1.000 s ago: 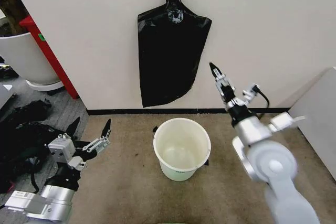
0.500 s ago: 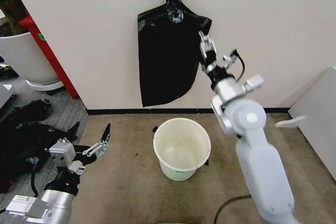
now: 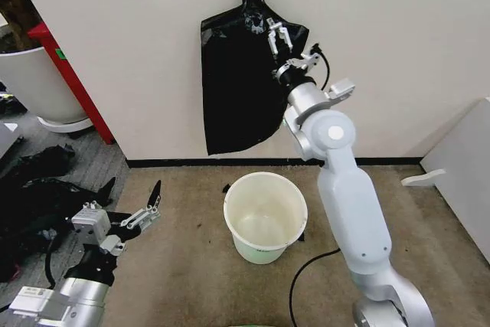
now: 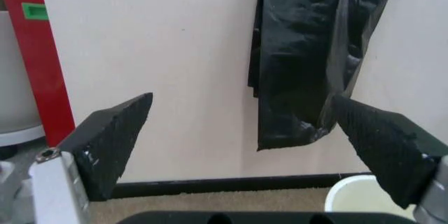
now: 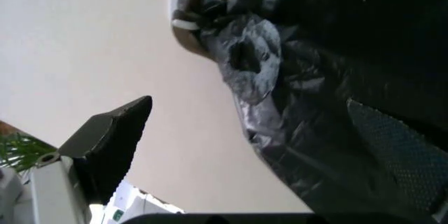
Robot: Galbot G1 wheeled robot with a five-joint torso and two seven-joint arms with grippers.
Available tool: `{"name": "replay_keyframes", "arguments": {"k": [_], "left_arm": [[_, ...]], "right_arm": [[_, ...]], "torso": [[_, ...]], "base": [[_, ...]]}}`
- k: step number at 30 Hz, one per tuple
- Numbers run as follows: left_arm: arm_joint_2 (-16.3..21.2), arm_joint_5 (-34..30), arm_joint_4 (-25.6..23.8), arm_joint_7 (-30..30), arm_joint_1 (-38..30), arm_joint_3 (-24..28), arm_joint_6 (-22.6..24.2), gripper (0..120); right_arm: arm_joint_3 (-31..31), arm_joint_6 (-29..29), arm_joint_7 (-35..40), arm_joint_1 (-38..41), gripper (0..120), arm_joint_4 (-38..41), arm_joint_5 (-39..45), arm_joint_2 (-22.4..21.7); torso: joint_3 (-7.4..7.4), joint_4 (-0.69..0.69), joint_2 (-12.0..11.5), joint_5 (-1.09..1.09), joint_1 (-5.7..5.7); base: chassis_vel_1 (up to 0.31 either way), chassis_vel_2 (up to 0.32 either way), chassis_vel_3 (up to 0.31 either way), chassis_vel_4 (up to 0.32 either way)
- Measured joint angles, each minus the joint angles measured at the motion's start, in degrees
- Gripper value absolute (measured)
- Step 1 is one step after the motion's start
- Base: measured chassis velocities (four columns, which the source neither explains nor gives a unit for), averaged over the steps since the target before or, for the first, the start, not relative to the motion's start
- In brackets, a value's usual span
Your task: Place the garbage bag over the trash bin.
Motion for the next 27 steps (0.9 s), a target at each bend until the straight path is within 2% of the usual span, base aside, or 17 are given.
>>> {"name": "replay_keyframes", "arguments": {"k": [9,18,25,27], "left_arm": [[-0.8,0.4,0.0,0.8,0.7,-0.2,-0.7,100],[-0.9,0.5,0.0,1.1,0.7,-0.1,-0.8,100],[-1.1,0.6,0.0,1.1,0.3,0.2,-0.8,100],[-1.1,0.6,0.0,1.1,0.3,0.2,-0.8,100]], "right_arm": [[0.6,-0.3,-2.0,4.1,100,-5.3,-1.5,1.3],[0.9,-0.5,-2.7,5.6,100,-7.0,-2.3,1.6],[-0.3,-0.5,-2.7,5.8,75,-7.1,-2.9,1.6],[-0.5,-0.5,-2.7,5.9,71,-7.2,-3.1,1.7]], "torso": [[-0.01,0.00,0.0,0.00,0.00],[-0.01,-0.01,0.0,0.01,0.00],[-0.01,-0.01,0.0,0.00,0.00],[-0.01,0.00,0.0,0.00,0.00]], "base": [[0.000,0.000,0.000,0.000],[0.000,0.000,0.000,0.000],[0.000,0.000,0.000,0.000],[0.000,0.000,0.000,0.000]]}}
